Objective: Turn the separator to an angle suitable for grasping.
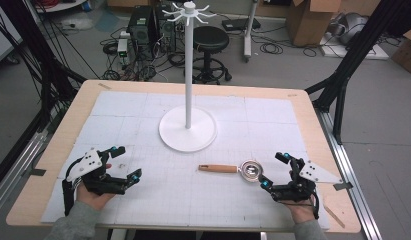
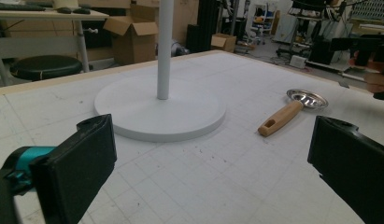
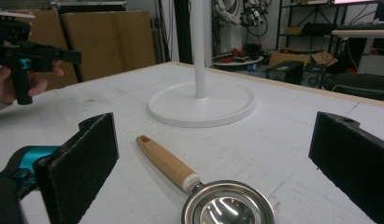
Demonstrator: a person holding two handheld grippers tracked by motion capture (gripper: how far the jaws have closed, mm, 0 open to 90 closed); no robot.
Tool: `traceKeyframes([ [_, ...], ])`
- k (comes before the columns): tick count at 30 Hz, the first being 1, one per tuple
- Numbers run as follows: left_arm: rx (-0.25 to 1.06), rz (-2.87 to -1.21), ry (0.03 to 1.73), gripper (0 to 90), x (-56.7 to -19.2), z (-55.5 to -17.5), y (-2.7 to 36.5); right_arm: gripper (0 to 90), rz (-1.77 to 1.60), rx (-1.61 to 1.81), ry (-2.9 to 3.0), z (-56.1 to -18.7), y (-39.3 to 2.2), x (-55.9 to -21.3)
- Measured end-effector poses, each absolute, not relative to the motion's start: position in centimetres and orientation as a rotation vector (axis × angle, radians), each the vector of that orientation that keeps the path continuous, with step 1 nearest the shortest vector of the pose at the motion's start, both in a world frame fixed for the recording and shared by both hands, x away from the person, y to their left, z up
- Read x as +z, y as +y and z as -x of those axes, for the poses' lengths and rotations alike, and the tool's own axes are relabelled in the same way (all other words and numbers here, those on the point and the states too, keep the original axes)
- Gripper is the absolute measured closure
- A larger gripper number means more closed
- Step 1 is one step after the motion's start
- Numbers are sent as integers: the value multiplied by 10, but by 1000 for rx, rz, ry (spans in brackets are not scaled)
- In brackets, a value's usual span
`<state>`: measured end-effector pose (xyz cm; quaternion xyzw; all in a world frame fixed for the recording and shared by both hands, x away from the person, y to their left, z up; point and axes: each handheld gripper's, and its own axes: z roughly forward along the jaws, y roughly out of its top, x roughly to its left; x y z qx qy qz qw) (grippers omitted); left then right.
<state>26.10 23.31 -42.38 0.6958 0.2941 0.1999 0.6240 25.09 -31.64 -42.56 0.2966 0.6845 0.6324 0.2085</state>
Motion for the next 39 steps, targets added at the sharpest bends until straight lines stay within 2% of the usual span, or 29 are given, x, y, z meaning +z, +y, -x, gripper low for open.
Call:
traceKeyframes([
  [5, 458, -1599, 676, 17, -424, -261, 233, 7, -813, 1758, 1912, -250, -316, -425],
  [8, 458, -1599, 680, 17, -424, -261, 233, 98, -804, 1774, 1927, -249, -317, -424],
  [11, 456, -1593, 684, 18, -424, -262, 232, 269, -784, 1784, 1938, -249, -319, -424],
  [12, 456, -1593, 684, 18, -424, -262, 232, 269, -784, 1784, 1938, -249, -319, -424],
  [13, 455, -1589, 687, 18, -425, -263, 232, 317, -794, 1780, 1941, -249, -318, -424],
  [14, 453, -1595, 689, 17, -425, -264, 232, 421, -789, 1766, 1949, -249, -318, -424],
  [15, 453, -1595, 689, 18, -425, -264, 232, 421, -789, 1766, 1949, -249, -318, -424],
  [17, 452, -1606, 693, 18, -426, -265, 232, 540, -794, 1755, 1961, -249, -317, -423],
  [18, 451, -1609, 693, 18, -426, -264, 232, 674, -778, 1727, 1964, -249, -314, -421],
  [24, 449, -1613, 698, 18, -425, -263, 233, 882, -732, 1671, 2028, -254, -305, -419],
  [39, 462, -1623, 698, 17, -426, -262, 234, 899, -798, 1628, 2209, -281, -291, -423],
])
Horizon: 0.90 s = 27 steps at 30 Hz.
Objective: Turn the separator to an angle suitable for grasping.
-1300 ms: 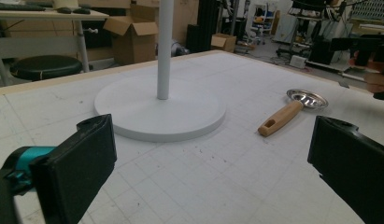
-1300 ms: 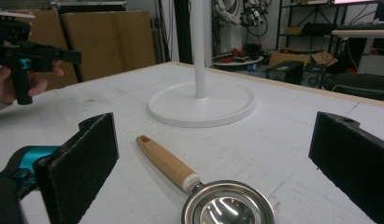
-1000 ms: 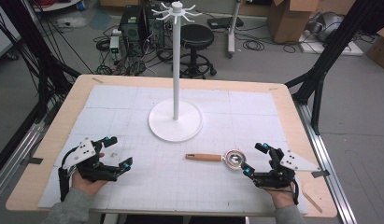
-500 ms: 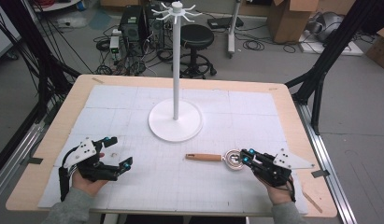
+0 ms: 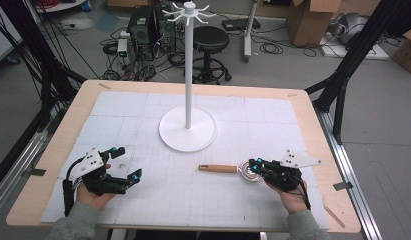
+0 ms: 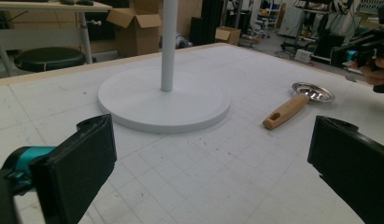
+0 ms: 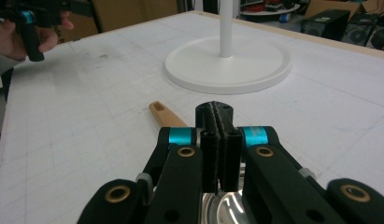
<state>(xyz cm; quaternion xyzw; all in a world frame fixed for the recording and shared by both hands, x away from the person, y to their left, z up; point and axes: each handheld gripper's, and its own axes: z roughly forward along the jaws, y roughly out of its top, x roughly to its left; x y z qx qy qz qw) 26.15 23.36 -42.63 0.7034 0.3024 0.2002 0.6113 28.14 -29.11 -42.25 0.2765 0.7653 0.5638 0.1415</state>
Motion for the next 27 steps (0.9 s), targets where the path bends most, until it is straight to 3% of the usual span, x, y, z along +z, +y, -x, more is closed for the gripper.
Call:
traceKeyframes([
  [27, 448, -1654, 713, 18, -430, -261, 234, 898, -822, 1370, 2537, -334, -268, -429],
])
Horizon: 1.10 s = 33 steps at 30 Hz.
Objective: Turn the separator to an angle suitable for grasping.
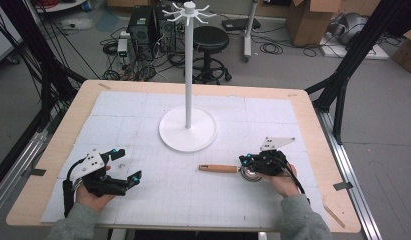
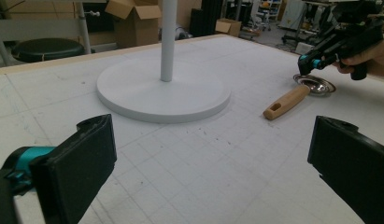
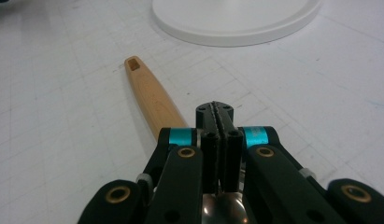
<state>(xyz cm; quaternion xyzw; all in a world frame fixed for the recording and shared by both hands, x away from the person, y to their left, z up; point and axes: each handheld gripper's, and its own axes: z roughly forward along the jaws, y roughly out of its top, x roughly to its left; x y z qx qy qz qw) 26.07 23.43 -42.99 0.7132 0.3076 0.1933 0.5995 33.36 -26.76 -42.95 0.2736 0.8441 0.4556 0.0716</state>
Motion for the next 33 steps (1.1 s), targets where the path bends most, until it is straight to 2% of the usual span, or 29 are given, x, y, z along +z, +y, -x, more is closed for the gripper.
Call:
traceKeyframes([
  [8, 448, -1676, 717, 18, -431, -259, 234, 866, -801, 1285, 2587, -345, -259, -432],
  [12, 451, -1671, 722, 18, -432, -258, 236, 899, -788, 1240, 2617, -349, -255, -432],
  [33, 446, -1651, 742, 17, -434, -257, 242, 900, -782, 1089, 2737, -359, -244, -438],
])
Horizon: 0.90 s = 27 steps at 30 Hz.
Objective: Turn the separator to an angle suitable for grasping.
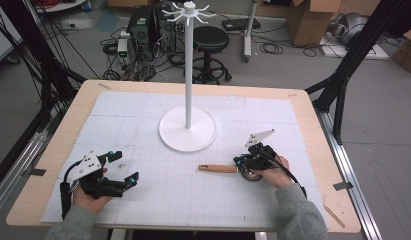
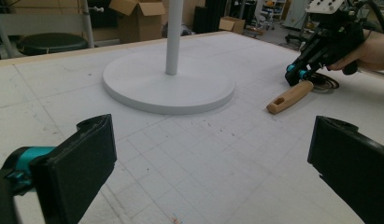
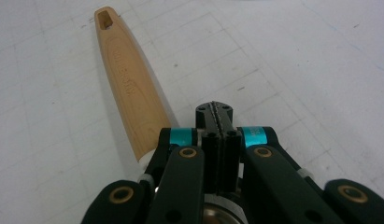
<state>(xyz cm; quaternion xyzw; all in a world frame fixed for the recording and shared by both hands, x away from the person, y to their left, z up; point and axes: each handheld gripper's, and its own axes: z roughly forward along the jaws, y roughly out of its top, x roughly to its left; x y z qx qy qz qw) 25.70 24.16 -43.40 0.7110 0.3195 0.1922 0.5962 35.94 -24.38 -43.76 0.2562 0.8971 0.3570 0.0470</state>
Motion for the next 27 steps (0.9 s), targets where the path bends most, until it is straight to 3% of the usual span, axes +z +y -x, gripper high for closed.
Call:
traceKeyframes([
  [27, 448, -1638, 741, 17, -434, -258, 242, 900, -851, 1024, 2815, -338, -242, -432],
])
